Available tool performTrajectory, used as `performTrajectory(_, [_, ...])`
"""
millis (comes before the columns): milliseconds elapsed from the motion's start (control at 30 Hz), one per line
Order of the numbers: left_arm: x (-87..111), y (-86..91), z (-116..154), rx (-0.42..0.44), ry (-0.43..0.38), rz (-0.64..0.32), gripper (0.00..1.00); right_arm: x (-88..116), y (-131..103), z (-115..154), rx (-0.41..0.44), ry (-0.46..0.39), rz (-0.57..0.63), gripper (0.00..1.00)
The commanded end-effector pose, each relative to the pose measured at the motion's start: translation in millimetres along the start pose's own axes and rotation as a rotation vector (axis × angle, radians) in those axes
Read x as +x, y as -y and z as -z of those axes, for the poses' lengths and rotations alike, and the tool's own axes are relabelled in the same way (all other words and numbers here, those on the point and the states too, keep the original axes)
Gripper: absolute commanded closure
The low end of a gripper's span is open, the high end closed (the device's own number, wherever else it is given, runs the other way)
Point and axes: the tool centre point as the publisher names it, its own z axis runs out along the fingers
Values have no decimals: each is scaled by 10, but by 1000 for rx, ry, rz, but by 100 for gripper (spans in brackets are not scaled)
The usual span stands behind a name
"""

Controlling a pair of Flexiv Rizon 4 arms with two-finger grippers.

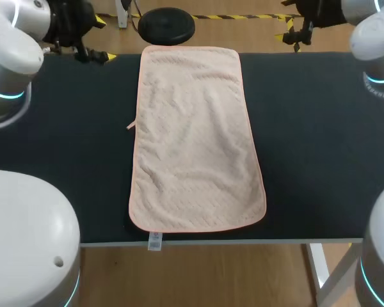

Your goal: Fold the towel

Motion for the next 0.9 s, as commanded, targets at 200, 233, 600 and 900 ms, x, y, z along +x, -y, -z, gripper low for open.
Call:
performTrajectory(200, [-57,27,1,-140,-69,-88,0,-58,-21,13,252,-279,303,0])
performTrajectory(233, [-57,27,1,-140,-69,-88,0,-58,-21,13,252,-279,303,0])
performTrajectory(600, [178,56,-236,-252,-159,-179,0,144,-290,-188,443,-347,420,0])
performTrajectory(900, [431,150,-651,-353,-253,-293,0,458,-379,-405,578,-407,408,0])
